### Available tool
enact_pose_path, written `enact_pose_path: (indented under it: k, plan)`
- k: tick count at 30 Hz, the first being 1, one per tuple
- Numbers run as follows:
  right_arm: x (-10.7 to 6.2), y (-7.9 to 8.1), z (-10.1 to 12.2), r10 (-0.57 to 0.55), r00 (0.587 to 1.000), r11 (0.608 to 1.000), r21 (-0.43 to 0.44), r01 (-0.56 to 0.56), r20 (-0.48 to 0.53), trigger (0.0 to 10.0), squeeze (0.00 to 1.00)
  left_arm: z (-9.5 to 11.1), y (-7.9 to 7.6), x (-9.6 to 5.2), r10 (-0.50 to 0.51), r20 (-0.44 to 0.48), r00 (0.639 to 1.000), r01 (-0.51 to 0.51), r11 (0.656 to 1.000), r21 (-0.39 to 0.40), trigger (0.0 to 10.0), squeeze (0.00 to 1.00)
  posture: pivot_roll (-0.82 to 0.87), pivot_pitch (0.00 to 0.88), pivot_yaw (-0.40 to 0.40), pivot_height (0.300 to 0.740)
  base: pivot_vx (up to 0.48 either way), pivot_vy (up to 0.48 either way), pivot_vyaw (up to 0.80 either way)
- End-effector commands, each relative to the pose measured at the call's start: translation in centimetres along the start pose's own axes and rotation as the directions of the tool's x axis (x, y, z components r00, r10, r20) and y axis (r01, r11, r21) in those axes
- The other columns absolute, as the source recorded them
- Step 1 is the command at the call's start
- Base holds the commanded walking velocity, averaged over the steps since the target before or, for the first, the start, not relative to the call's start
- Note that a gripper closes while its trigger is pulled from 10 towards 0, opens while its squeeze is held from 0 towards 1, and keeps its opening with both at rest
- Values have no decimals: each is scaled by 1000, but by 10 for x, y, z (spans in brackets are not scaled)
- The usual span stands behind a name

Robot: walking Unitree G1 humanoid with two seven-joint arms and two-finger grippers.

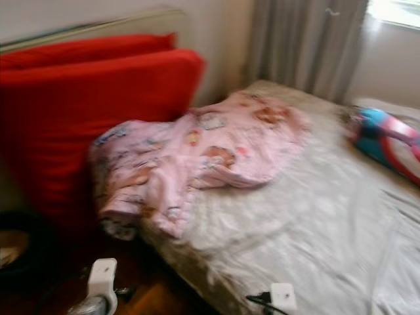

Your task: Clean up the room

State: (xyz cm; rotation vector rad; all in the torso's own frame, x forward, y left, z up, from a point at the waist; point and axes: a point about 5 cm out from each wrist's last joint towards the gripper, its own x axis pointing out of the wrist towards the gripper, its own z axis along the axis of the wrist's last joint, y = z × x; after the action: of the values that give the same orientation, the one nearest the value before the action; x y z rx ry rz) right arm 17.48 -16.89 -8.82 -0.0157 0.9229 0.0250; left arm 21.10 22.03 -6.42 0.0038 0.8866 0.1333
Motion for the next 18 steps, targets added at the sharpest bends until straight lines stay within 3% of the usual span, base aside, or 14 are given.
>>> enact_pose_path:
  k: [1,11,18]
  plan:
    - [-3,-11,-7,-30,999,1000,0,30,-23,10000,0,2,-9,1,-22,10,1000,22,1000,3,10000,0,-28,0,-26,740,0,480,800]
    - [-3,-11,-7,-28,999,1000,1,28,-23,10000,0,5,-12,2,-25,12,1000,25,1000,4,10000,0,-27,0,-27,740,0,480,800]
    - [-2,-11,-8,-50,998,994,93,52,-30,10000,0,15,-19,3,-32,40,999,31,999,21,10000,0,-10,10,-31,740,0,0,0]
